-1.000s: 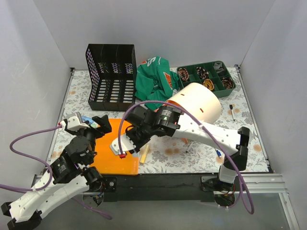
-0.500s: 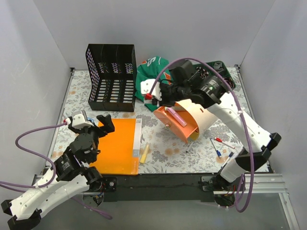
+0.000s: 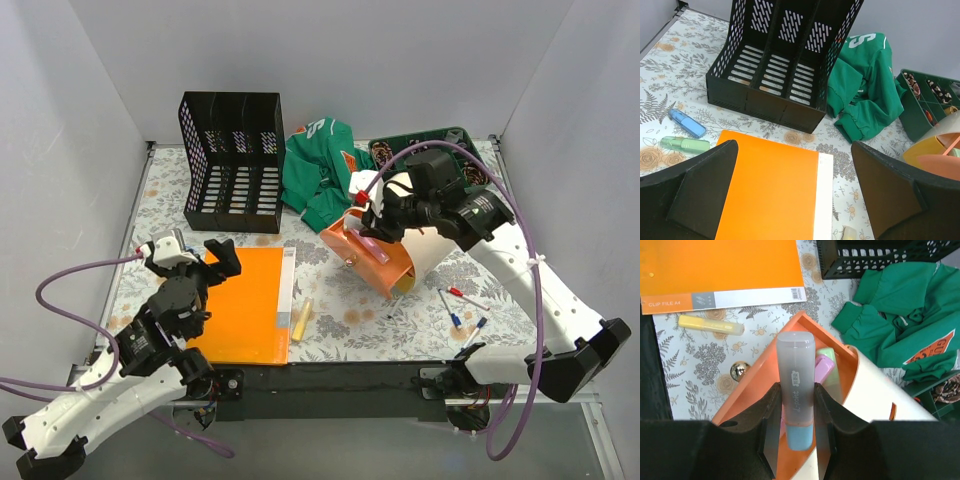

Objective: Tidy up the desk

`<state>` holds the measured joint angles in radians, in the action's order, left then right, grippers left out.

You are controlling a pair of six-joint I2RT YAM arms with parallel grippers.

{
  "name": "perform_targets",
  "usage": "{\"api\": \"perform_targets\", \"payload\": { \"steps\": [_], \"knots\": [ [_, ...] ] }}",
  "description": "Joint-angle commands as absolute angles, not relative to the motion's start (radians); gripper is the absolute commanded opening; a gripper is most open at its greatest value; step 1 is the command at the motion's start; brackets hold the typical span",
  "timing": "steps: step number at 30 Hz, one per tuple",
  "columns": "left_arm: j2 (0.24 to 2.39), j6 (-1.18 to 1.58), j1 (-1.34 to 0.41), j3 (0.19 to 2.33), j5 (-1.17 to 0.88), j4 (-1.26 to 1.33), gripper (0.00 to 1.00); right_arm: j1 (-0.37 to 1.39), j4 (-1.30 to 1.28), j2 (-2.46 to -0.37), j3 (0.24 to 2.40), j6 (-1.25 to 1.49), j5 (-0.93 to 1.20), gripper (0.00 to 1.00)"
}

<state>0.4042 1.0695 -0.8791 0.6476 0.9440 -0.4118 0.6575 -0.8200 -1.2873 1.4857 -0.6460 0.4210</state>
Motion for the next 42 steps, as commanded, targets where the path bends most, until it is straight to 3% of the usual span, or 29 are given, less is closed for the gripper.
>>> {"api": "perform_targets", "payload": {
  "steps": [1,7,12,19,24,31,42],
  "knots": [
    [0.426,1.058,-0.873,0.644,0.936,-0.399,0.98,0.621,-0.704,-1.206,1.422,-0.598,0.482,0.19],
    [0.436,1.06,-0.873,0.646,0.922,-0.399,0.98,0.6,-0.678,-1.163,1.356,-0.603,0.43,0.4],
    [0.42,1.009,-0.873,0.612,0.735,-0.31,0.98,0.568,-0.68,-1.128,1.354,-0.603,0.436,0.56],
    [0.466,1.086,-0.873,0.6,0.542,-0.285,0.98,0.482,-0.67,-1.071,1.336,-0.575,0.534,0.57],
    [0.564,1.259,-0.873,0.6,0.281,-0.38,0.98,0.371,-0.595,-0.98,1.266,-0.514,0.62,0.57],
    [0.758,1.37,-0.873,0.598,0.026,-0.414,0.98,0.149,-0.471,-0.902,1.164,-0.352,0.563,0.57],
    [1.069,1.436,-0.94,0.67,0.018,-0.459,0.86,-0.071,-0.354,-0.836,1.077,-0.204,0.472,0.6]
  ]
}}
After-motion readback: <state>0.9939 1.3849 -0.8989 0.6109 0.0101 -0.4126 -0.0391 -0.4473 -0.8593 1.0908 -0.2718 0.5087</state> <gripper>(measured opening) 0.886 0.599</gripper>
